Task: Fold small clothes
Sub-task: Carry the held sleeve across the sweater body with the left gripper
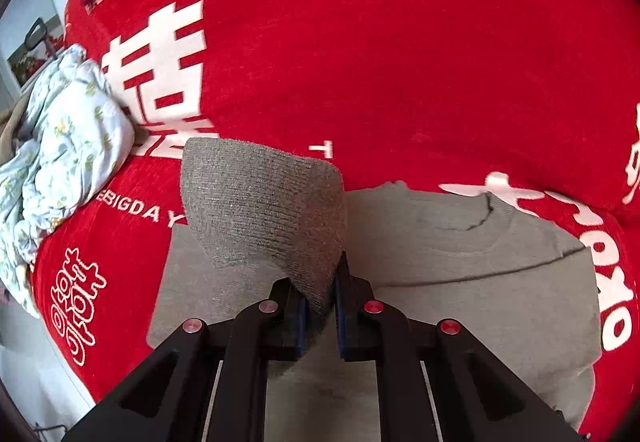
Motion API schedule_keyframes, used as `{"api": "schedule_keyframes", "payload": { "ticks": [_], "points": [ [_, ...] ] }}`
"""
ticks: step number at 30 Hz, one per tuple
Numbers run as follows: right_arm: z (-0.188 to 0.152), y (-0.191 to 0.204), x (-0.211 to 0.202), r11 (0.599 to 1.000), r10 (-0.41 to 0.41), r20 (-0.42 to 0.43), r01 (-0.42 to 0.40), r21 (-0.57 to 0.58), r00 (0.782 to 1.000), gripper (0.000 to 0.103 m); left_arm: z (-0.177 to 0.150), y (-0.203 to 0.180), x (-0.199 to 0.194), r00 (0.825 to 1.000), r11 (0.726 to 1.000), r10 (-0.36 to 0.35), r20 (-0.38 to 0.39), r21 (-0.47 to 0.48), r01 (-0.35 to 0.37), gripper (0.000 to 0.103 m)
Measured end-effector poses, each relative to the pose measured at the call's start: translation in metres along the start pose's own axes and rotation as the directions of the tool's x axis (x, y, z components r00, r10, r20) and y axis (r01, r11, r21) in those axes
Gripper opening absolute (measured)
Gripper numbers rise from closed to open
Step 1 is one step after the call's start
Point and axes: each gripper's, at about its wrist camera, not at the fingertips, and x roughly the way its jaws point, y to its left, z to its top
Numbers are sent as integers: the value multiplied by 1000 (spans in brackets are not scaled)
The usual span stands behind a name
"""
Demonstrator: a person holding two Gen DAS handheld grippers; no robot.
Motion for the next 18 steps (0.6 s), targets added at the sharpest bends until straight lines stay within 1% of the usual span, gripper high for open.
{"api": "schedule_keyframes", "payload": {
  "ticks": [8,18],
  "points": [
    [-2,-3,-1,1000,18,11,-18,7,1000,103,0,-45,-14,999,997,-27,22,72,26,12],
    [-5,-5,-9,998,64,15,-64,0,998,103,-1,-87,-27,998,989,-45,41,144,38,12]
  ]
}}
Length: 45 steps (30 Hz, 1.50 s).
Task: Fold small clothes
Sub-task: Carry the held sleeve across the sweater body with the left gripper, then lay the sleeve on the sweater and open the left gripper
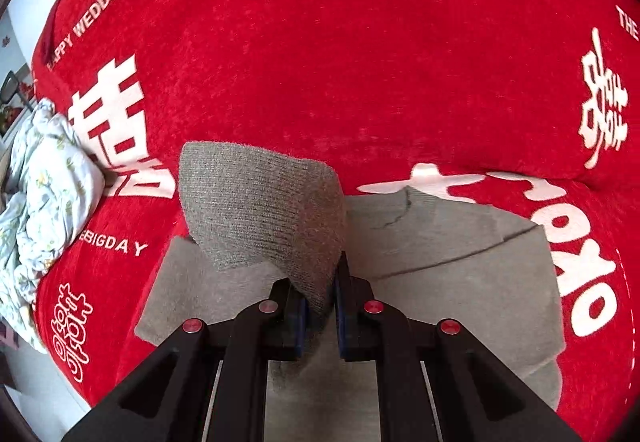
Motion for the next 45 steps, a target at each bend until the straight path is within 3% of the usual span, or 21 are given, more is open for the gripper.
{"api": "schedule_keyframes", "payload": {
  "ticks": [17,23,30,36,40,41,42,44,45],
  "points": [
    [-16,7,-10,997,20,23,-18,-72,1000,103,-9,-68,1,999,991,-33,-8,133,34,12],
    [-18,6,-10,997,22,30,-20,-72,999,103,-14,-83,13,999,984,-33,-39,172,39,12],
    [-18,7,-11,997,18,35,-15,-74,999,103,-19,-89,30,991,975,-85,-102,194,104,12],
    [-18,7,-12,997,19,38,-16,-73,999,103,-28,-95,41,974,959,-173,-147,201,201,13],
    [-18,7,-12,997,21,39,-18,-71,999,103,-34,-94,57,929,936,-277,-244,150,319,15],
    [-18,7,-12,997,22,40,-19,-70,999,103,-36,-93,60,920,931,-293,-259,141,337,33],
    [-18,7,-12,997,22,40,-20,-70,999,103,-37,-92,62,906,920,-328,-269,129,371,65],
    [-18,7,-12,997,24,41,-21,-69,999,103,-38,-90,58,894,907,-372,-249,107,407,89],
    [-17,7,-12,997,24,41,-21,-68,999,103,-38,-90,56,896,906,-376,-236,111,409,89]
  ]
}}
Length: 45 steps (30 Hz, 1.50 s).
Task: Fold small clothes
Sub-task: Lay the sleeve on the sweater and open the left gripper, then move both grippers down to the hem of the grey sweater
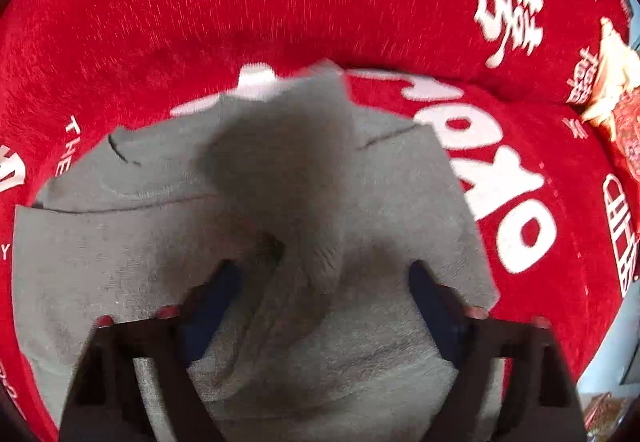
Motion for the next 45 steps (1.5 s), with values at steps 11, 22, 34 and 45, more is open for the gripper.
{"api": "schedule_keyframes", "payload": {
  "ticks": [11,22,34,45],
  "points": [
    [1,2,-1,1000,-2,-1,2,2,1000,103,7,40,-18,985,982,-160,61,-94,165,89],
    [1,3,-2,1000,-6,-1,6,-1,1000,103,0,36,9,995,994,-86,-45,-70,83,89],
    [0,5,-4,1000,-4,-2,4,-3,1000,103,6,-1,6,899,906,-409,-159,45,420,89],
    [1,3,-7,1000,7,-6,-7,6,1000,103,-1,7,-27,888,885,-437,-145,103,453,89]
  ]
}}
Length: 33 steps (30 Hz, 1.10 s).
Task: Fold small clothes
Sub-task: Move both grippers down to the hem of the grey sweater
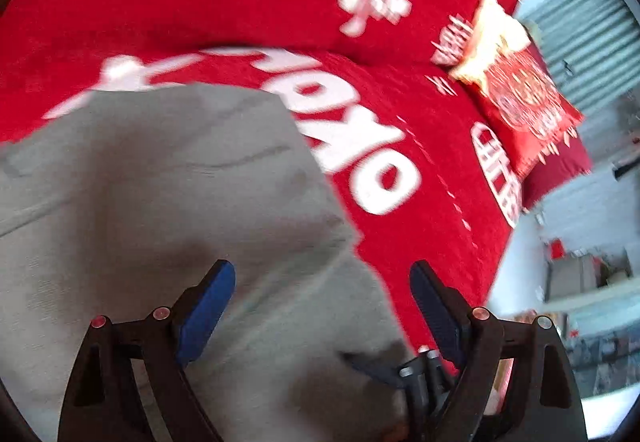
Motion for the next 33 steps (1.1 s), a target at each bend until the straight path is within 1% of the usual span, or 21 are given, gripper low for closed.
{"api": "schedule_keyframes", "payload": {
  "ticks": [1,2,3,4,6,7,8,10,11,13,14,16,18,19,20,22,24,25,28,30,33],
  "points": [
    [2,-3,-3,1000,12,0,-12,11,1000,103,-3,6,-8,999,999,43,24,-7,-43,89],
    [5,-8,-8,999,30,8,-30,33,1000,103,-9,15,-21,987,989,148,64,-16,-147,89],
    [9,-16,-14,997,44,28,-46,59,999,103,-17,21,-32,969,974,228,93,-21,-227,89],
    [15,-25,-20,995,54,53,-58,86,997,103,-23,26,-40,944,952,306,120,-27,-305,89],
    [29,-48,-29,987,66,89,-78,139,994,100,-41,42,-55,882,896,445,158,-68,-440,89],
    [42,-65,-29,980,78,96,-94,176,992,94,-47,50,-59,862,877,480,161,-93,-471,89],
    [50,-75,-26,975,85,91,-102,198,992,90,-56,62,-65,837,852,523,160,-134,-506,89],
    [69,-97,-15,960,115,70,-129,248,991,74,-69,81,-73,802,813,577,156,-199,-547,89],
    [78,-109,-3,951,132,49,-140,277,990,73,-77,95,-77,777,785,611,152,-245,-569,89],
    [90,-118,12,946,125,19,-124,300,992,73,-88,115,-84,751,750,645,143,-307,-586,89],
    [98,-123,23,944,121,4,-117,308,993,73,-92,123,-86,743,737,655,137,-335,-587,89],
    [104,-124,33,945,118,-15,-107,310,993,71,-102,141,-89,744,722,655,127,-393,-569,89],
    [113,-119,48,958,121,-44,-105,266,992,71,-109,156,-88,755,717,644,120,-437,-543,89],
    [115,-116,56,966,106,-73,-86,244,992,70,-111,162,-88,763,720,636,116,-446,-532,89],
    [116,-110,69,977,60,-137,-31,209,989,65,-110,165,-86,766,720,633,113,-449,-529,89],
    [114,-106,77,984,5,-177,27,177,984,35,-112,172,-90,761,718,637,122,-455,-528,89],
    [117,-103,71,985,5,-166,24,169,986,5,-115,177,-96,768,726,625,138,-464,-507,89],
    [119,-102,68,985,13,-158,14,171,987,5,-116,178,-98,772,730,619,144,-470,-497,89],
    [123,-93,55,992,-40,-122,54,115,992,5,-116,183,-98,784,739,605,139,-466,-487,89],
    [120,-99,51,987,-72,-117,88,131,990,5,-117,182,-93,779,736,614,127,-450,-506,89],
    [114,-106,62,983,-70,-156,95,157,985,4,-116,178,-90,766,732,631,125,-424,-534,89]
  ]
}}
